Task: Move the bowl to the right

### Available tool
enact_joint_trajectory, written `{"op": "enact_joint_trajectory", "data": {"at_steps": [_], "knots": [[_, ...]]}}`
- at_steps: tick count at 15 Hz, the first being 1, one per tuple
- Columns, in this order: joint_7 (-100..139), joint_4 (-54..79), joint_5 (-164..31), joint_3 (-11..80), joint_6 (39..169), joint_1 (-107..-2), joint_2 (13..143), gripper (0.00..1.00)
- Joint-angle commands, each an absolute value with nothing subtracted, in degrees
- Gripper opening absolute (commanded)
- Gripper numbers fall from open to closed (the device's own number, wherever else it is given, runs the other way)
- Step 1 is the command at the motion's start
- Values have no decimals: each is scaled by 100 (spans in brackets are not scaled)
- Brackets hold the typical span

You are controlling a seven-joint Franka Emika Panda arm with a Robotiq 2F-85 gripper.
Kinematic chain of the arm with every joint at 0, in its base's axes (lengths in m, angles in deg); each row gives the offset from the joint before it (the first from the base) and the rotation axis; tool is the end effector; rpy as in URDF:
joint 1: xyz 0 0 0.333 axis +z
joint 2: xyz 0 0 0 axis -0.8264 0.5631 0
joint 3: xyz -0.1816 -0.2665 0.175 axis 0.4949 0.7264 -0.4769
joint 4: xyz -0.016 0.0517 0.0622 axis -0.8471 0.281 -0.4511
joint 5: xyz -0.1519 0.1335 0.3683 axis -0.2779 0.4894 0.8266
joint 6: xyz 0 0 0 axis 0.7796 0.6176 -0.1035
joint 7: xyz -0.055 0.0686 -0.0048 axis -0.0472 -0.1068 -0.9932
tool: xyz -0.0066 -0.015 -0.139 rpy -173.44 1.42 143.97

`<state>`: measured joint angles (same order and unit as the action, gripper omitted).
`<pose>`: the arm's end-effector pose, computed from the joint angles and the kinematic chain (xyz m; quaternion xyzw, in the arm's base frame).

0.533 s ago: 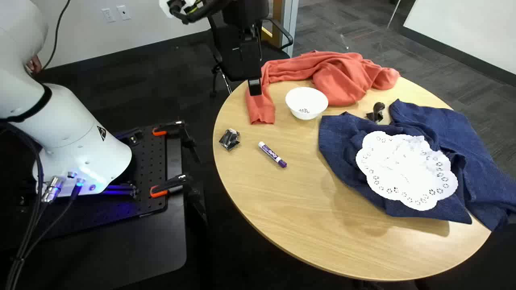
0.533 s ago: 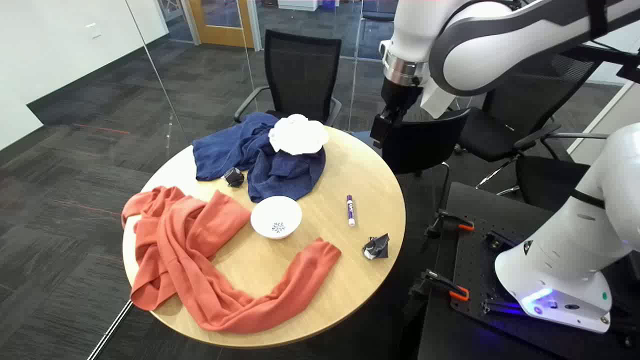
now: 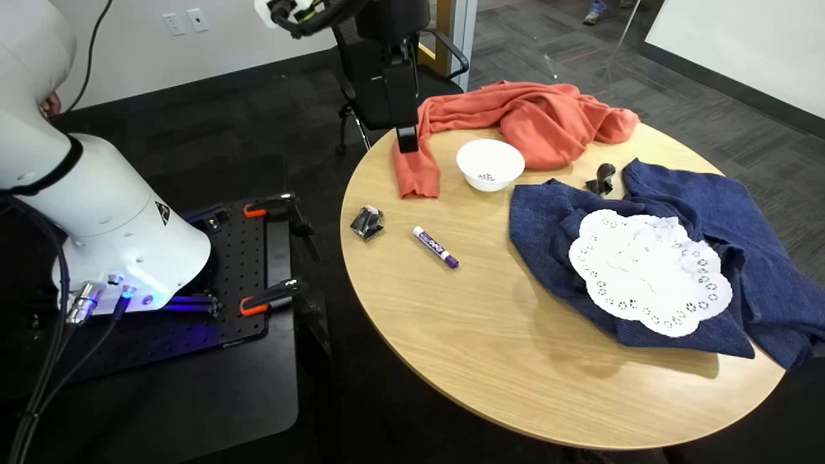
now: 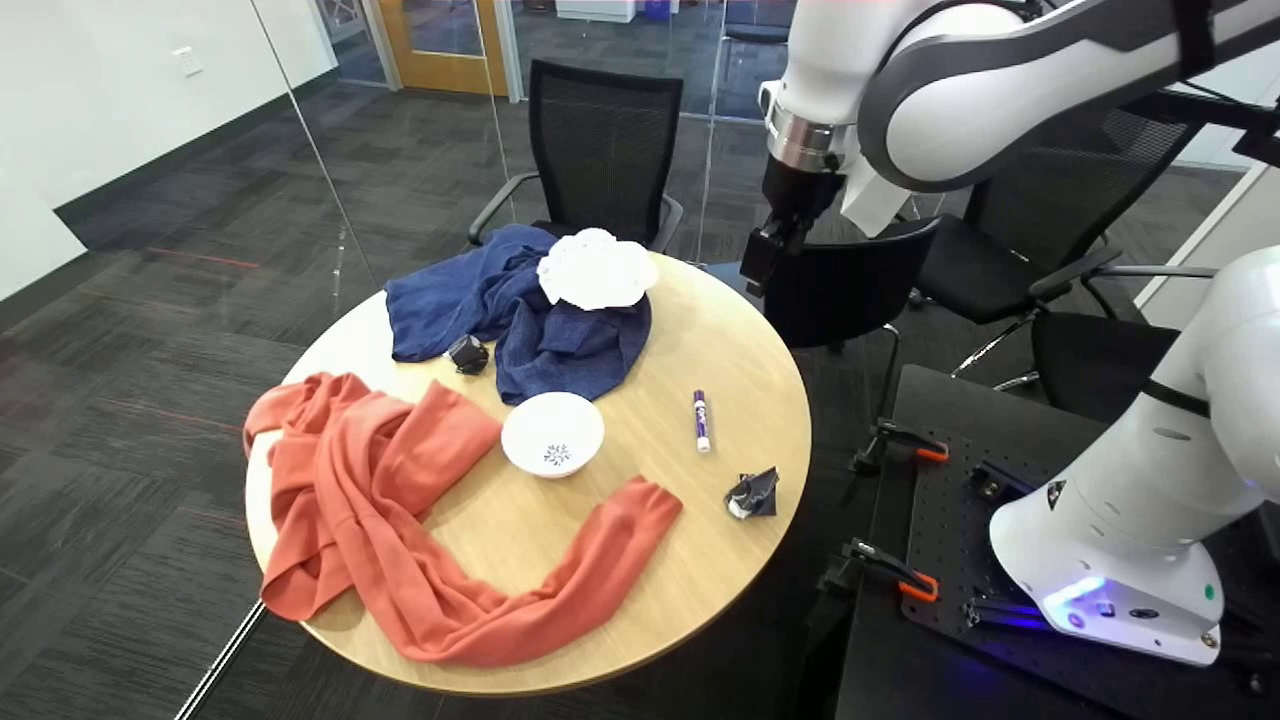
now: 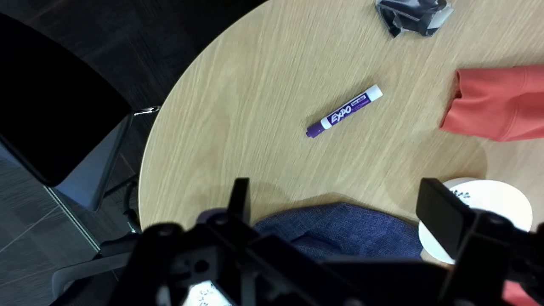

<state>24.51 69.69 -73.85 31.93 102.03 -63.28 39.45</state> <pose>0.4108 -0.0694 0.3879 0.9922 -0.0979 0.0460 0.0627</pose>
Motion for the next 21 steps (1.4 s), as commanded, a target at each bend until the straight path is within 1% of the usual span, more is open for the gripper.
{"op": "enact_joint_trajectory", "data": {"at_steps": [1, 5, 10, 21], "knots": [[2448, 6961, -7385, 3199, 10190, -6323, 3943, 100], [2466, 6935, -7380, 3198, 10239, -6324, 3986, 100], [2535, 6617, -7263, 3169, 10711, -6239, 4485, 100], [2448, 5469, -6000, 3164, 11803, -5800, 6664, 100]]}}
